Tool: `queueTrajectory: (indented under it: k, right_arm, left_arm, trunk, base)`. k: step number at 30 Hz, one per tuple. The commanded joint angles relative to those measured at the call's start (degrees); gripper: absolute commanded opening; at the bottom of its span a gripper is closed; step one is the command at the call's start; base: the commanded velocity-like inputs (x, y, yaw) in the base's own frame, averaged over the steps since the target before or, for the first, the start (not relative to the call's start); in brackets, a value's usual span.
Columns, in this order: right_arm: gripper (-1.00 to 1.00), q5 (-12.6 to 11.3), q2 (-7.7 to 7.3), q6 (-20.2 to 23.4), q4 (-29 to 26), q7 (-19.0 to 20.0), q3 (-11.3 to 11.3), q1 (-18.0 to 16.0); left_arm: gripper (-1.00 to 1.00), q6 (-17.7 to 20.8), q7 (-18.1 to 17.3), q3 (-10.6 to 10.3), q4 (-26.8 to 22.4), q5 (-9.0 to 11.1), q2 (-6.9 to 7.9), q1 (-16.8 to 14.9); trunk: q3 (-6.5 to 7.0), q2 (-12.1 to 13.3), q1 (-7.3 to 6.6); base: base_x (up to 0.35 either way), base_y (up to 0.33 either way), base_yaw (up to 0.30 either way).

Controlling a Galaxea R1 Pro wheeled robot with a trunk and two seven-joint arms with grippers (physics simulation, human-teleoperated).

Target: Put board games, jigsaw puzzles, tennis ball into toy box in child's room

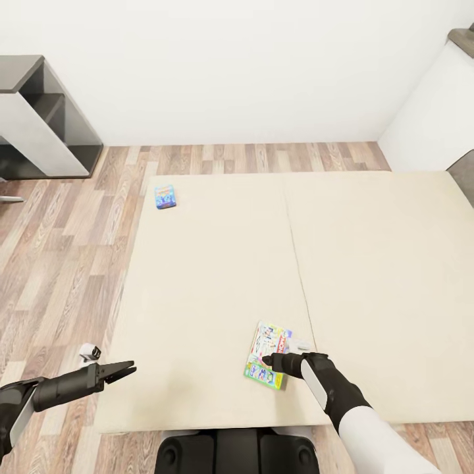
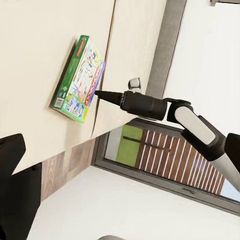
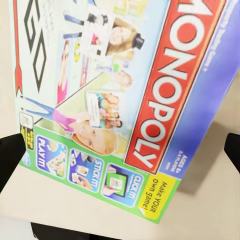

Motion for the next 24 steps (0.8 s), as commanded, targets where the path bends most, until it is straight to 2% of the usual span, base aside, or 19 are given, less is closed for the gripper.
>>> queueTrajectory:
  k: [1,24]
  right_arm:
    - [1.00,-0.14,-0.02,0.26,-0.08,0.00,0.06,-0.01]
    - [1.00,-0.48,0.01,0.77,-0.13,-0.67,-0.08,-0.06]
  left_arm:
    - [1.00,0.61,-0.22,0.00,-0.01,-0.01,0.03,0.00]
    - [1.00,0.61,-0.22,0.00,-0.01,-0.02,0.02,0.01]
  trunk:
    - [-0.06,-0.09,0.03]
    - [-0.06,-0.09,0.03]
  base:
    - [0.000,0.000,0.000]
    - [0.000,0.000,0.000]
